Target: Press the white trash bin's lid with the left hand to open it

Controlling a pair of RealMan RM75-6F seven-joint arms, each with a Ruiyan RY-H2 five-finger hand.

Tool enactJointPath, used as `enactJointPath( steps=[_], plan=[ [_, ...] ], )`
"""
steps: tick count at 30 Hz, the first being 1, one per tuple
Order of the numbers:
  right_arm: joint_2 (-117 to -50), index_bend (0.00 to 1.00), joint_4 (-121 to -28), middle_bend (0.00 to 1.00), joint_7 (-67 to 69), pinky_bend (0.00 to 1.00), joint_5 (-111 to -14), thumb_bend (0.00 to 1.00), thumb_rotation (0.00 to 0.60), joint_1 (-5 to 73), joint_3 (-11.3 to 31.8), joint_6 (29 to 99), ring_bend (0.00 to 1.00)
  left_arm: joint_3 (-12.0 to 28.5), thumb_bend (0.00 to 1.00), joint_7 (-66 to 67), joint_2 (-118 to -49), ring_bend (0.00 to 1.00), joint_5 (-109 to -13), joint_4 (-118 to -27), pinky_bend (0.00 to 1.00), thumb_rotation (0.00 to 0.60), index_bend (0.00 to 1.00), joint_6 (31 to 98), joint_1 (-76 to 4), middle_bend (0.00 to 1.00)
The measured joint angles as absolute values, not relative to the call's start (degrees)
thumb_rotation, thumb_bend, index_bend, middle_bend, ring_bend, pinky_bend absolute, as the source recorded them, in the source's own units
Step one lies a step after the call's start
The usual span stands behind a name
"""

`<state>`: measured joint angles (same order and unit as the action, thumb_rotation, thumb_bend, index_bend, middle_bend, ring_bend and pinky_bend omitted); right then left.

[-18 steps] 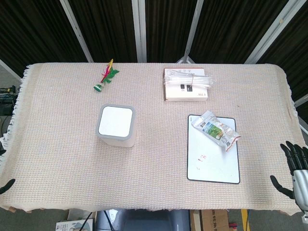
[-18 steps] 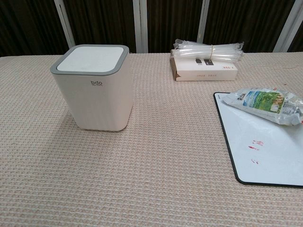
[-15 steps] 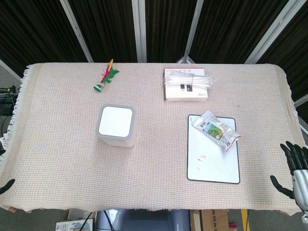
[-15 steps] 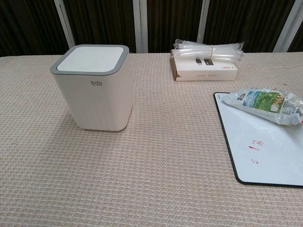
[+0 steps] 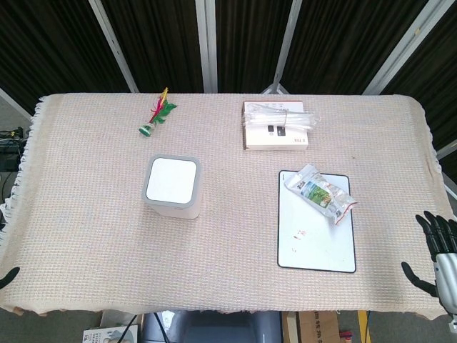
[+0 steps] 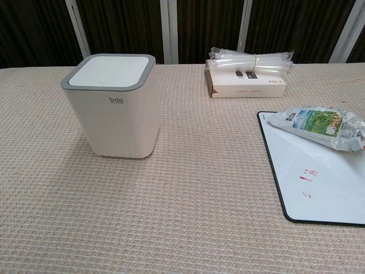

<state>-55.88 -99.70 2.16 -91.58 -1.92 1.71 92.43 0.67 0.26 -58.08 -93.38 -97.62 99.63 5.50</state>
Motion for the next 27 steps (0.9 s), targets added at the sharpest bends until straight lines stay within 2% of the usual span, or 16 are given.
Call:
enactJointPath(
  steps=[4,6,9,10,13,15,17,21,23,27],
  plan=[
    [-55.41,0.09,-99.78,0.07,2.40,0.01,-91.31,0.27,0.600,-2.01,1.59,92.21,0.00,0.57,0.09,0.43,-58.20,0.00,-93.77,-97.55,0.13,0.600,0.23,99.27,5.27,0.15],
    [-55.21,0.09,-99.94,0.07,2.94,0.01,-91.27,0.27,0.600,-2.12,1.61,92.42,0.01,0.30,0.09,0.23,-58.12,0.03,-94.25,-97.51,0.17,0.600,0.23,98.93,5.12,0.17],
    [-55.01,0.09,-99.98,0.07,3.00,0.01,-91.15,0.27,0.600,-2.27,1.64,92.59,0.01,0.24,0.12,-0.12,-57.95,0.15,-94.46,-97.42,0.35,0.600,0.23,98.68,4.92,0.23],
    [-55.00,0.09,-100.00,0.07,3.12,0.01,-91.12,0.27,0.600,-2.28,1.64,92.56,0.01,0.35,0.13,-0.12,-58.01,0.18,-94.58,-97.33,0.40,0.600,0.23,98.85,4.86,0.26],
    [-54.78,0.09,-100.05,0.07,3.42,0.01,-91.06,0.27,0.600,-2.37,1.59,92.57,0.01,0.81,0.15,-0.90,-58.57,0.23,-95.96,-96.50,0.45,0.600,0.24,99.78,4.44,0.35],
    [-54.72,0.09,-100.12,0.07,3.48,0.01,-90.97,0.27,0.600,-2.43,1.60,92.61,0.02,0.93,0.16,-2.73,-58.68,0.29,-96.79,-95.98,0.51,0.600,0.24,99.65,3.80,0.42],
    [-54.62,0.09,-100.28,0.07,3.51,0.01,-90.74,0.27,0.600,-2.48,1.57,92.47,0.02,1.14,0.17,-4.73,-58.21,0.41,-97.30,-95.83,0.60,0.600,0.24,98.66,2.63,0.52],
    [-54.50,0.09,-100.60,0.07,3.50,0.01,-90.50,0.27,0.600,-2.58,1.60,92.47,0.03,2.59,0.24,-6.10,-55.53,0.55,-97.71,-97.82,0.69,0.600,0.24,93.75,-1.79,0.67],
    [-54.53,0.09,-100.76,0.07,3.38,0.01,-90.55,0.27,0.600,-2.61,1.60,92.53,0.03,3.39,0.31,-5.67,-54.25,0.62,-97.45,-99.72,0.73,0.600,0.24,90.88,-3.83,0.75],
    [-54.69,0.09,-100.97,0.07,2.60,0.01,-90.61,0.27,0.600,-2.60,1.55,92.41,0.04,5.63,0.43,-3.85,-51.18,0.69,-95.56,-105.67,0.75,0.600,0.24,82.83,-9.20,0.84]
  ],
)
